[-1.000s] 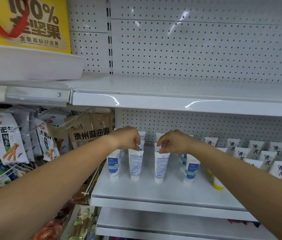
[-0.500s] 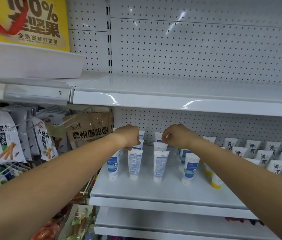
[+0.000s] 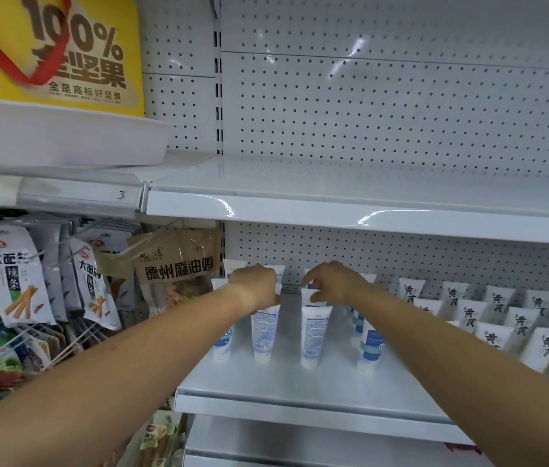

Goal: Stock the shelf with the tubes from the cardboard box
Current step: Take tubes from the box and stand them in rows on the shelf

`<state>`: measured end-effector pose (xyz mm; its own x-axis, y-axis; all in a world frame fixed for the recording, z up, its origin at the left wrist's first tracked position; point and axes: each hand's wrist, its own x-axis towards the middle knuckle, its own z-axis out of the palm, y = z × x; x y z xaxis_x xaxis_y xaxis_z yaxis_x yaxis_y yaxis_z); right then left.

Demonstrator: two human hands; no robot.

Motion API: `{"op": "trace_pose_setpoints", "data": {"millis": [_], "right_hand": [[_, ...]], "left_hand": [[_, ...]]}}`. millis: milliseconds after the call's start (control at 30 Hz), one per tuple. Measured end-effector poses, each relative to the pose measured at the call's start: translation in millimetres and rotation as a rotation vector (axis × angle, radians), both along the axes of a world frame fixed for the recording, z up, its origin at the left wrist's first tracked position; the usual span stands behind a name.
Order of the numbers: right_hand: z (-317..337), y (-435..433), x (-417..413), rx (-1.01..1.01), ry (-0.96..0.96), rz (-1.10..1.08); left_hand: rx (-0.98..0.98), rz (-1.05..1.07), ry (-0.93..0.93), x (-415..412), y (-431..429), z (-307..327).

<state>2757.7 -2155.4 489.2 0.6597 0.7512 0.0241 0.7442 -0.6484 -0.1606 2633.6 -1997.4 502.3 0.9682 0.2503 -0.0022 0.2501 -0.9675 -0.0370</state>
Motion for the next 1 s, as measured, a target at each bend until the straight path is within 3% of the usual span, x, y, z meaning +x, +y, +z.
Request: {"op": "trace_pose_setpoints", "data": {"millis": [500,1000], "right_hand": [[-21,7,21,-0.083,-0.031,0.013],[-32,8,31,-0.041,0.008,-0.014]], "left_hand": [[-0.024,0.032,-0.059,8,1,-11],[-0.133,0.036,-0.06,6,5,-12]]}}
